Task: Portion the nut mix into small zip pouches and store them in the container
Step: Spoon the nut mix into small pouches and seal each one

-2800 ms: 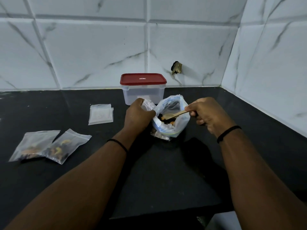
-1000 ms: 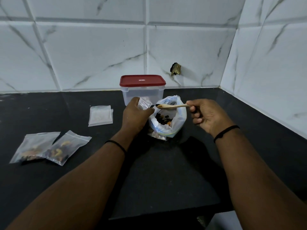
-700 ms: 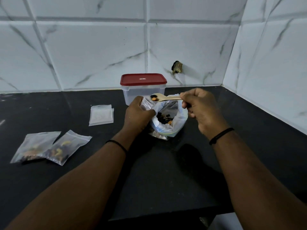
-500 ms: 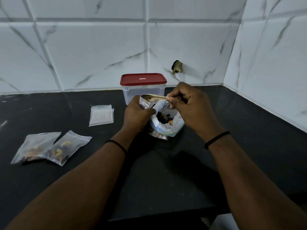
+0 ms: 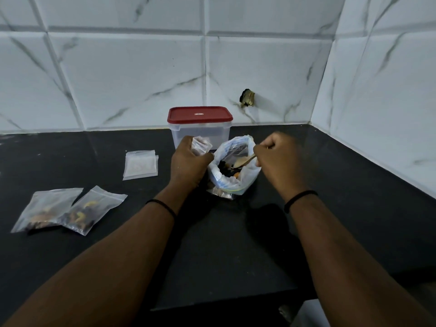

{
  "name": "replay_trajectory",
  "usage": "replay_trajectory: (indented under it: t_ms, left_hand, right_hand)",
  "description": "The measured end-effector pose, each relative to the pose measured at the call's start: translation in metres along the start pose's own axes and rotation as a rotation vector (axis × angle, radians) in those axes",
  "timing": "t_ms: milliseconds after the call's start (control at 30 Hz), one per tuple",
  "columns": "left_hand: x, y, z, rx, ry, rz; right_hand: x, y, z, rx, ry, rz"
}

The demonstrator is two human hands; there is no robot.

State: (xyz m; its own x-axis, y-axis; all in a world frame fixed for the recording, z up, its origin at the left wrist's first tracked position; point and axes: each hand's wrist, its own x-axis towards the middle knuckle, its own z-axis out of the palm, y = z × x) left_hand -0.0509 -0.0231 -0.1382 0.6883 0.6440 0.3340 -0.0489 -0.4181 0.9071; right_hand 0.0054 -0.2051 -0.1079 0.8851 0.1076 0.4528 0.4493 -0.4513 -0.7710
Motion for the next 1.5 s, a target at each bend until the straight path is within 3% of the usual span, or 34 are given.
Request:
replay_trajectory:
  t_ms: [100,167,233,333,433,500,833,900,1000,1133,1267,1500]
  left_hand:
    - [-0.003,0.002,-0.001,0.036,-0.002,0.028]
    - [-0.006,0.003,-0.002,0.038,0.008,0.033]
    - [-0.007,0.003,-0.005,0.025,0.025,0.021]
    - [-0.007,0.002,-0.009,-0.012,0.043,0.000]
    - [-0.005,0.002,-0.014,-0.066,0.072,-0.022]
    - [-0.003,0.001,-0.016,-0.077,0.098,-0.028]
    - [0.000,-0.003,-0.017,-0.096,0.081,-0.009]
    - [-0.003,-0.002,-0.017,-0.119,0.068,0.001]
    - [-0.012,0.009,-0.018,-0.174,0.042,0.004]
    - [-0.023,0.021,-0.025,-0.407,-0.081,-0.032]
    - [-0.037,0.026,-0.033,-0.524,-0.255,-0.102]
    - [-0.046,0.030,-0.035,-0.466,-0.157,-0.055]
  right_hand:
    - [-0.003,0.003,0.002,-0.217,-0.065,0.091]
    - [-0.006,0.004,0.002,-0.404,-0.018,0.058]
    - [-0.009,0.000,0.004,-0.549,0.101,-0.099]
    - [-0.024,-0.018,0.012,-0.449,0.197,-0.406]
    - [-0.040,-0.028,0.027,-0.566,-0.017,-0.548]
    - [-0.040,-0.025,0.032,-0.644,-0.139,-0.560]
    - [-0.020,-0.010,0.001,-0.694,-0.199,-0.326]
    - [-0.022,-0.014,0.007,-0.599,-0.100,-0.377]
    - [-0.034,-0.027,0.019,-0.206,0.083,-0.502]
    - [-0.056,-0.046,0.037,0.110,-0.016,-0.375]
    - [-0.066,-0.054,0.045,0.234,-0.154,-0.220]
    - [-0.066,-0.047,0.048,0.325,0.011,-0.101]
